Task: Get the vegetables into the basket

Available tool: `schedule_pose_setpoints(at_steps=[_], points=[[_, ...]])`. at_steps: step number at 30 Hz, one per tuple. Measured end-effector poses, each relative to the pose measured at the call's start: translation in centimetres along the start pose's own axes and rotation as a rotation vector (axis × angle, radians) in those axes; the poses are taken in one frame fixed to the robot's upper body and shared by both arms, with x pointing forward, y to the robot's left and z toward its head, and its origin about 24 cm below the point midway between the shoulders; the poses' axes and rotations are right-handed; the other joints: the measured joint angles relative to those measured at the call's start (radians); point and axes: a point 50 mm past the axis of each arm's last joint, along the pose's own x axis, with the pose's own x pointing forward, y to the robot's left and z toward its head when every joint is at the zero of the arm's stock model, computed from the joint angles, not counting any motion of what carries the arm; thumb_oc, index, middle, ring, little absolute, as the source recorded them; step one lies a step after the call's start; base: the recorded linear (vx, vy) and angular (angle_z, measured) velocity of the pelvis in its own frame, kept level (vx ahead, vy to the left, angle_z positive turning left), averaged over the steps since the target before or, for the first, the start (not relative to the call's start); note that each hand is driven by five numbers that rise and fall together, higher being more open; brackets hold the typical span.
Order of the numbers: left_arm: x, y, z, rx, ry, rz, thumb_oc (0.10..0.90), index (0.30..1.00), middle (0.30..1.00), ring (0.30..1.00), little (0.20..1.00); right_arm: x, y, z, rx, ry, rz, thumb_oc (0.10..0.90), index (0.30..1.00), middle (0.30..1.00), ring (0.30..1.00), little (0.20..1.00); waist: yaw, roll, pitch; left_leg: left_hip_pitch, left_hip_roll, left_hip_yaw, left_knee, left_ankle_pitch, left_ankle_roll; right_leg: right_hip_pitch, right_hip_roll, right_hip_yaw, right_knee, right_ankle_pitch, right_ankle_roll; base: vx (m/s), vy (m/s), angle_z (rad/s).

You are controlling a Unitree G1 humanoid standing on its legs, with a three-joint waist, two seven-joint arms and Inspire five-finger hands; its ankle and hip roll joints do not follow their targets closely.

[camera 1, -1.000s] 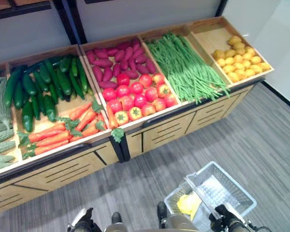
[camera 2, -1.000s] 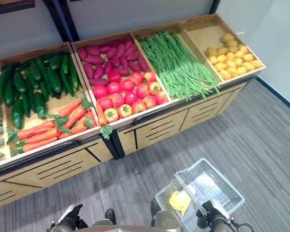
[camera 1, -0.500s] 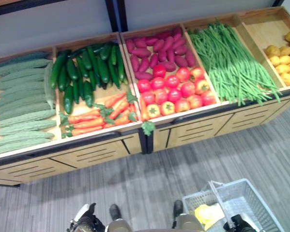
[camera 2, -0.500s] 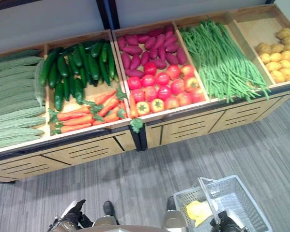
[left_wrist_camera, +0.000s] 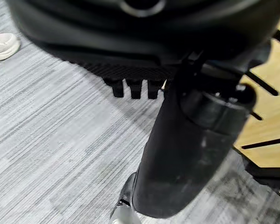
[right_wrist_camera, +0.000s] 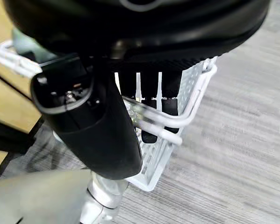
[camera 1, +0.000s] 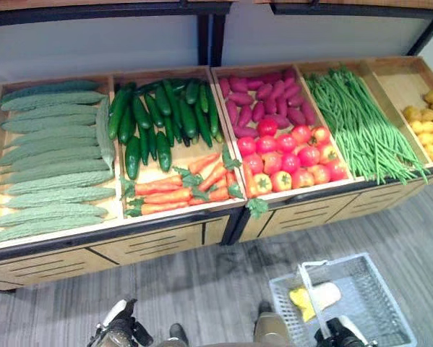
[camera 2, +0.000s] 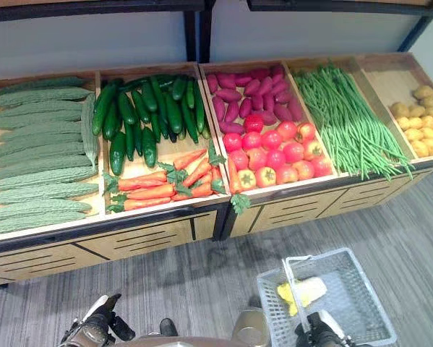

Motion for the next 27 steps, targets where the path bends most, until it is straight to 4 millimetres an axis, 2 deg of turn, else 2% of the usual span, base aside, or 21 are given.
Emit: schedule_pose_setpoints(at_steps=[1, 2, 5, 8, 11, 14, 15, 16, 17, 19, 21, 22, 23, 24, 25, 26, 27], points=[[-0.1, -0.2, -0.3, -0.004, 0.011, -0.006, 0.900, 1.000, 1.000, 1.000, 1.000, -0.1, 0.3, -0.2, 0.001, 0.006, 0.009, 0.400, 0.300, 0.300, 0.300, 0.300, 0.000, -0.004, -0.003, 0.006, -0.005, -0.003, 0.000, 0.004, -0.012, 0.012, 0.005, -0.023, -0.010, 0.000, -0.016, 0.06, -0.079, 0.08], [-0.3, -1.1, -0.6, -0.036, 0.022, -0.021, 0.900, 1.000, 1.000, 1.000, 1.000, 0.0, -0.1, -0.3, 0.003, 0.016, -0.004, 0.400, 0.300, 0.300, 0.300, 0.300, 0.019, 0.024, -0.005, 0.014, 0.013, 0.006, 0.001, -0.001, -0.026, 0.025, 0.029, -0.020, -0.035, -0.001, -0.019, 0.06, -0.104, -0.11], [-0.5, -1.8, -1.0, -0.128, 0.054, -0.026, 0.900, 1.000, 1.000, 1.000, 1.000, 0.0, -0.7, -0.7, -0.005, 0.032, -0.017, 0.400, 0.300, 0.300, 0.300, 0.300, 0.027, 0.055, -0.015, 0.022, 0.048, 0.003, 0.001, 0.001, -0.040, 0.054, 0.067, -0.035, -0.069, -0.001, -0.029, 0.06, -0.113, -0.03], [-0.5, -1.4, -1.6, -0.274, 0.106, 0.011, 0.900, 1.000, 1.000, 1.000, 1.000, -0.1, -0.6, -1.3, 0.001, 0.057, -0.012, 0.400, 0.300, 0.300, 0.300, 0.300, 0.032, 0.054, -0.023, 0.033, 0.081, -0.010, 0.001, 0.002, -0.059, 0.095, 0.096, -0.054, -0.118, 0.005, -0.050, 0.06, -0.157, 0.07], [-0.4, -0.6, -2.2, -0.656, 0.192, 0.121, 0.900, 1.000, 1.000, 1.000, 1.000, -0.2, 0.0, -1.6, 0.004, 0.074, 0.001, 0.400, 0.300, 0.300, 0.300, 0.300, 0.031, 0.054, -0.035, 0.033, 0.101, -0.018, 0.002, -0.001, -0.073, 0.120, 0.113, -0.067, -0.161, 0.009, -0.054, 0.02, -0.065, 0.04], [-0.6, 1.2, -4.0, -1.190, 0.337, 0.345, 0.900, 1.000, 1.000, 1.000, 1.000, -0.5, 0.6, -2.6, 0.002, 0.102, 0.018, 0.400, 0.300, 0.300, 0.300, 0.300, 0.029, 0.059, -0.052, 0.037, 0.115, -0.019, 0.003, 0.008, -0.088, 0.126, 0.128, -0.069, -0.168, 0.012, -0.060, 0.03, -0.066, 0.00], [-0.8, 1.8, -4.8, -1.323, 0.379, 0.421, 0.900, 1.000, 1.000, 1.000, 1.000, -0.6, 0.7, -2.9, 0.000, 0.107, 0.021, 0.400, 0.300, 0.300, 0.300, 0.300, 0.028, 0.063, -0.057, 0.041, 0.116, -0.018, 0.003, 0.008, -0.088, 0.129, 0.130, -0.069, -0.169, 0.012, -0.062, 0.00, -0.040, -0.10], [-1.3, 2.2, -6.5, -1.449, 0.459, 0.500, 0.900, 1.000, 1.000, 1.000, 1.000, -0.7, 0.8, -3.0, -0.005, 0.108, 0.026, 0.400, 0.300, 0.300, 0.300, 0.300, 0.026, 0.069, -0.065, 0.049, 0.116, -0.011, 0.003, 0.008, -0.088, 0.132, 0.134, -0.064, -0.171, 0.013, -0.065, -0.02, -0.041, -0.22], [-1.7, 2.9, -8.0, -1.495, 0.527, 0.564, 0.900, 1.000, 1.000, 1.000, 1.000, -0.8, 0.9, -3.4, -0.008, 0.117, 0.033, 0.400, 0.300, 0.300, 0.300, 0.300, 0.027, 0.075, -0.075, 0.057, 0.120, 0.000, 0.003, 0.008, -0.088, 0.131, 0.136, -0.058, -0.171, 0.012, -0.065, -0.03, -0.048, -0.24], [-3.0, 5.4, -11.1, -1.506, 0.611, 0.711, 0.900, 1.000, 1.000, 1.000, 1.000, -1.2, 1.3, -4.6, -0.028, 0.155, 0.050, 0.400, 0.300, 0.300, 0.300, 0.300, 0.030, 0.082, -0.087, 0.054, 0.121, 0.008, 0.003, 0.009, -0.092, 0.125, 0.137, -0.053, -0.171, 0.013, -0.070, -0.06, -0.038, -0.11], [-3.2, 7.0, -11.5, -1.463, 0.596, 0.761, 0.900, 1.000, 1.000, 1.000, 1.000, -1.3, 1.4, -5.0, -0.026, 0.170, 0.053, 0.400, 0.300, 0.300, 0.300, 0.300, 0.034, 0.088, -0.087, 0.053, 0.119, 0.009, 0.003, 0.007, -0.096, 0.123, 0.135, -0.056, -0.171, 0.011, -0.077, -0.04, -0.005, 0.05], [-3.2, 8.7, -11.4, -1.394, 0.558, 0.798, 0.900, 1.000, 1.000, 1.000, 1.000, -1.3, 1.4, -4.9, -0.022, 0.165, 0.052, 0.400, 0.300, 0.300, 0.300, 0.300, 0.039, 0.084, -0.087, 0.050, 0.116, 0.007, 0.002, 0.004, -0.098, 0.122, 0.134, -0.059, -0.171, 0.011, -0.076, -0.04, -0.005, 0.06], [-3.2, 9.5, -11.2, -1.350, 0.528, 0.819, 0.900, 1.000, 1.000, 1.000, 1.000, -1.4, 1.5, -5.0, -0.022, 0.166, 0.053, 0.400, 0.300, 0.300, 0.300, 0.300, 0.042, 0.083, -0.088, 0.047, 0.116, 0.006, 0.002, 0.005, -0.100, 0.121, 0.133, -0.059, -0.171, 0.012, -0.076, -0.06, -0.016, 0.05], [-3.0, 13.7, -8.6, -1.187, 0.337, 0.907, 0.900, 1.000, 1.000, 1.000, 1.000, -1.7, 1.9, -5.4, -0.019, 0.162, 0.055, 0.400, 0.300, 0.300, 0.300, 0.300, 0.069, 0.077, -0.088, 0.036, 0.116, 0.005, 0.002, 0.009, -0.103, 0.110, 0.129, -0.063, -0.171, 0.013, -0.074, -0.04, -0.018, 0.08], [-3.4, 15.9, -7.0, -1.084, 0.211, 0.960, 0.900, 1.000, 1.000, 1.000, 1.000, -1.7, 2.0, -5.5, -0.017, 0.161, 0.059, 0.400, 0.300, 0.300, 0.300, 0.300, 0.077, 0.070, -0.087, 0.026, 0.115, -0.001, 0.000, 0.014, -0.108, 0.108, 0.128, -0.067, -0.170, 0.015, -0.072, -0.05, -0.025, 0.09], [-4.4, 19.1, -4.8, -0.921, 0.039, 1.039, 0.900, 1.000, 1.000, 1.000, 1.000, -1.7, 2.1, -5.4, -0.011, 0.151, 0.057, 0.400, 0.300, 0.300, 0.300, 0.300, 0.081, 0.059, -0.083, 0.022, 0.114, -0.004, -0.002, 0.018, -0.108, 0.107, 0.123, -0.068, -0.166, 0.024, -0.072, -0.03, -0.017, 0.10], [-5.0, 20.3, -3.8, -0.833, -0.027, 1.083, 0.900, 1.000, 1.000, 1.000, 1.000, -1.7, 2.0, -5.3, -0.009, 0.145, 0.054, 0.400, 0.300, 0.300, 0.300, 0.300, 0.080, 0.057, -0.083, 0.020, 0.114, -0.007, -0.003, 0.018, -0.108, 0.107, 0.121, -0.070, -0.166, 0.024, -0.071, -0.02, -0.007, 0.09]])
